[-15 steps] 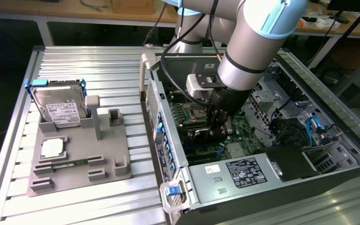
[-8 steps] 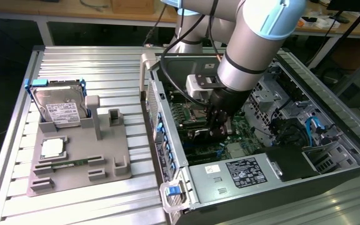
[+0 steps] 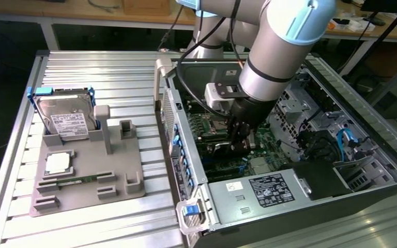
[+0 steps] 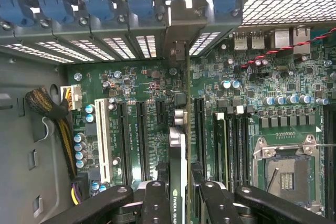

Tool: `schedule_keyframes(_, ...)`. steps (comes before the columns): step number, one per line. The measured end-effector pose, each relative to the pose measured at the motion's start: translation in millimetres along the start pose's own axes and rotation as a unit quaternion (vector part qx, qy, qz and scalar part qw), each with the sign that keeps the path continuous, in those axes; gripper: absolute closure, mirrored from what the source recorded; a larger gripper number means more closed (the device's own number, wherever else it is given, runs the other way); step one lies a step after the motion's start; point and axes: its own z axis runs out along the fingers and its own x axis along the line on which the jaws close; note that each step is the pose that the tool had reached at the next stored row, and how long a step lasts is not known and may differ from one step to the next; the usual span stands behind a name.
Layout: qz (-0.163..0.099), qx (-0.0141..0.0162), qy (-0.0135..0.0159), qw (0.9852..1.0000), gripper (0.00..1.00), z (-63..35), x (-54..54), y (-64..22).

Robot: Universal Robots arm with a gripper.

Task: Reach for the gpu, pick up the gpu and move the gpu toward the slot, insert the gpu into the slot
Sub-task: 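Insert the gpu into the slot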

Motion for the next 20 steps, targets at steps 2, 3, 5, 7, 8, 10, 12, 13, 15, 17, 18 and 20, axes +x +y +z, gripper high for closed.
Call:
schedule_keyframes(2, 0.0, 0.0001, 0.0001, 1.0, 0.73, 0.3, -0.1, 0.1)
schedule_keyframes(3, 0.0, 0.0001, 0.0002, 1.0, 0.73, 0.4, -0.1, 0.2)
schedule_keyframes(5, 0.0, 0.0001, 0.0002, 1.0, 0.73, 0.9, -0.1, 0.4)
schedule_keyframes(7, 0.0, 0.0001, 0.0001, 1.0, 0.73, 1.2, -0.1, 0.5)
schedule_keyframes(8, 0.0, 0.0001, 0.0001, 1.0, 0.73, 1.2, -0.2, 0.6)
schedule_keyframes(10, 0.0, 0.0001, 0.0001, 1.0, 0.73, 1.2, -0.2, 0.7)
schedule_keyframes(12, 0.0, 0.0002, 0.0, 1.0, 0.73, 0.1, -0.3, 0.7)
schedule_keyframes(13, 0.0, 0.0003, -0.0002, 1.0, 0.73, -0.7, -0.4, 0.8)
schedule_keyframes(15, 0.0, 0.0002, 0.0002, 1.0, 0.73, -3.4, -0.4, 0.9)
schedule_keyframes(17, 0.0, 0.0002, 0.0002, 1.0, 0.73, -5.5, -0.4, 0.9)
schedule_keyframes(18, 0.0, 0.0002, 0.0003, 1.0, 0.73, -6.2, -0.4, 0.9)
schedule_keyframes(20, 0.0, 0.0002, 0.0004, 1.0, 0.73, -6.2, -0.4, 0.9)
